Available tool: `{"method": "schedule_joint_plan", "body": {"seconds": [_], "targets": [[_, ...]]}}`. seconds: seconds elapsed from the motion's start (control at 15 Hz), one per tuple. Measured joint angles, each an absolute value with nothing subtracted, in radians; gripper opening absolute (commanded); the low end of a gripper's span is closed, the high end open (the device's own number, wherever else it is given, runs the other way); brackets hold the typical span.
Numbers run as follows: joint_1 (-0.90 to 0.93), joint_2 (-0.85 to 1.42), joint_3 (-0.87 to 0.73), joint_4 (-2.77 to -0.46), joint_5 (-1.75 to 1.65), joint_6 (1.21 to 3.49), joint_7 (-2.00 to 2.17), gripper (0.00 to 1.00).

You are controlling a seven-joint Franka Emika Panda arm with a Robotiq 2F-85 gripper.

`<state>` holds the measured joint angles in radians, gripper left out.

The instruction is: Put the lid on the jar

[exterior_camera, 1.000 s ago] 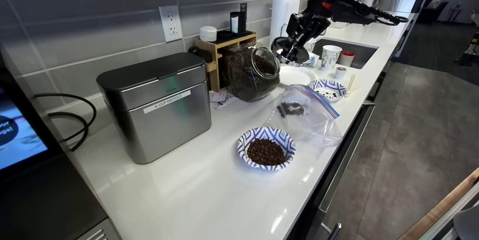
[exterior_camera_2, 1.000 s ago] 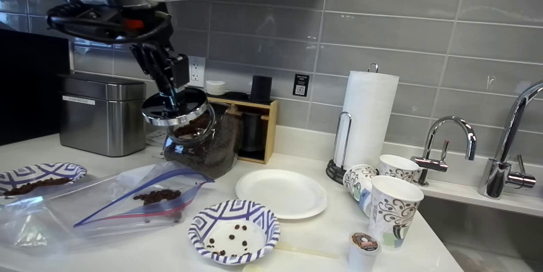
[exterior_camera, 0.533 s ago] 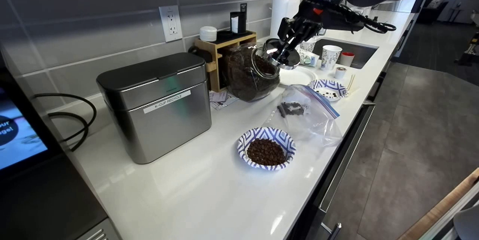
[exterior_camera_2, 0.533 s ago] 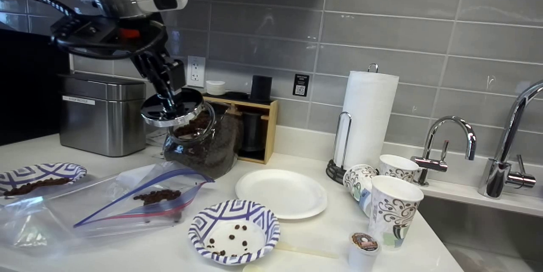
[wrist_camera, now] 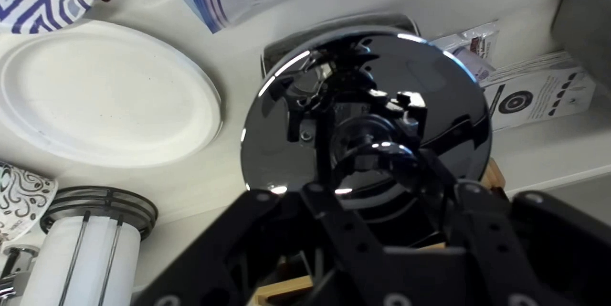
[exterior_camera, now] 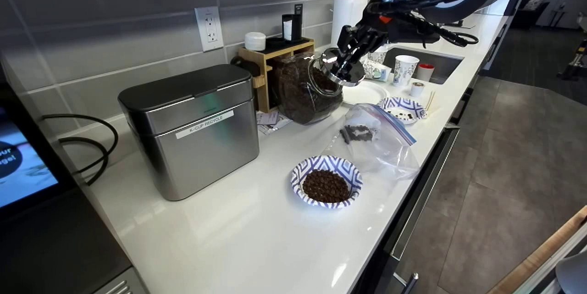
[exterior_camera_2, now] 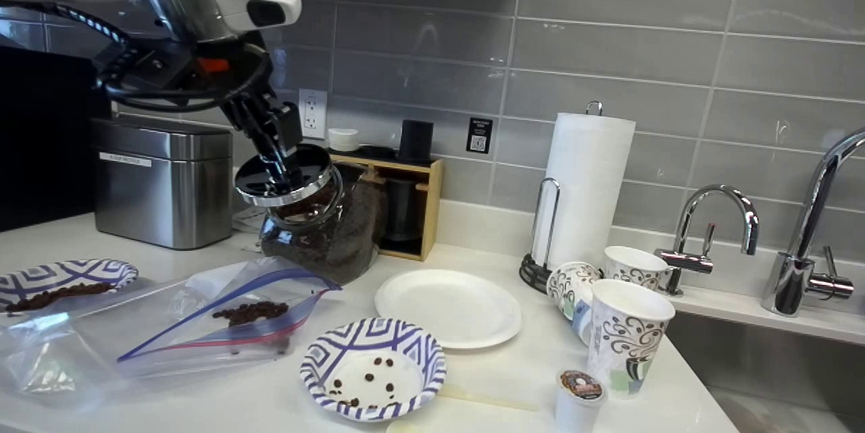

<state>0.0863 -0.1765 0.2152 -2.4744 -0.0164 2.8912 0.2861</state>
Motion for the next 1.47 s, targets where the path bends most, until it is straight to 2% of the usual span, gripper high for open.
{"method": "schedule_joint_plan", "body": {"seconds": [1.47], "targets": [[0.026,-0.071,0.252,-2.416,-0.194,2.962,0.439,0.21]]}}
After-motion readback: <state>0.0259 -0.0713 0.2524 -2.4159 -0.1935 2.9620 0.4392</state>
